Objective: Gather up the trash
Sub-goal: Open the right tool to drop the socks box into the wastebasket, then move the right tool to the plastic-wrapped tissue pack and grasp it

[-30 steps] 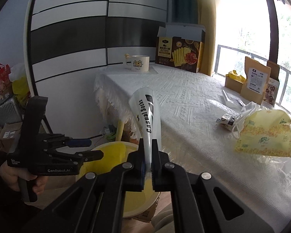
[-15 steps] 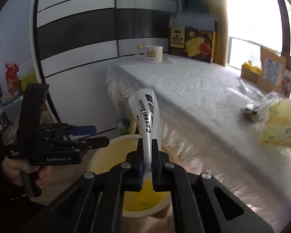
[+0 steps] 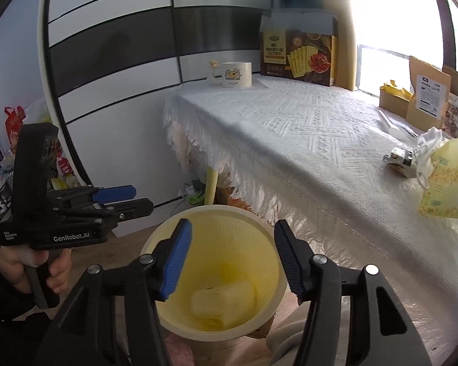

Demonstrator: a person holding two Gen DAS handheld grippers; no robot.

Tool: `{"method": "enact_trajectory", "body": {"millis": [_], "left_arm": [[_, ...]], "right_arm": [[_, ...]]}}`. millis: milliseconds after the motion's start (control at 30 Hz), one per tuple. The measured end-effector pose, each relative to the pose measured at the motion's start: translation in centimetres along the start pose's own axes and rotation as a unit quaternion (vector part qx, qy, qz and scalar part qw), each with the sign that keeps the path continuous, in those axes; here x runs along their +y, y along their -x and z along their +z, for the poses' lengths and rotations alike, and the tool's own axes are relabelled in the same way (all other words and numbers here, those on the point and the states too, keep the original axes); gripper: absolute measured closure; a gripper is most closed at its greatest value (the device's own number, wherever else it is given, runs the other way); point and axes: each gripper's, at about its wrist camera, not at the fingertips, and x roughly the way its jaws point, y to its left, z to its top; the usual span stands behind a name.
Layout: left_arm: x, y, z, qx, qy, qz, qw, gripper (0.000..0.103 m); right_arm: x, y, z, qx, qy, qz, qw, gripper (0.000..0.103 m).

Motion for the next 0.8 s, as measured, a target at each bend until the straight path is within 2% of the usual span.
{"method": "enact_trajectory", "body": {"millis": [400,800], "left_arm": [[-2.9,0.1,1.3,-0.012,-0.028,-0.012,0.9995,0.045],[-7.7,-0.5,3.5,-0.031,-0.065,-0.037,0.9967,0.045]], "right_arm": [[-2.3,3.7,0.1,-0.037,-0.017,-0.034,0.999,0.049],[-6.1,9.0,0.2,-0.091,-0.039,-0.093,0.991,0.049]]}}
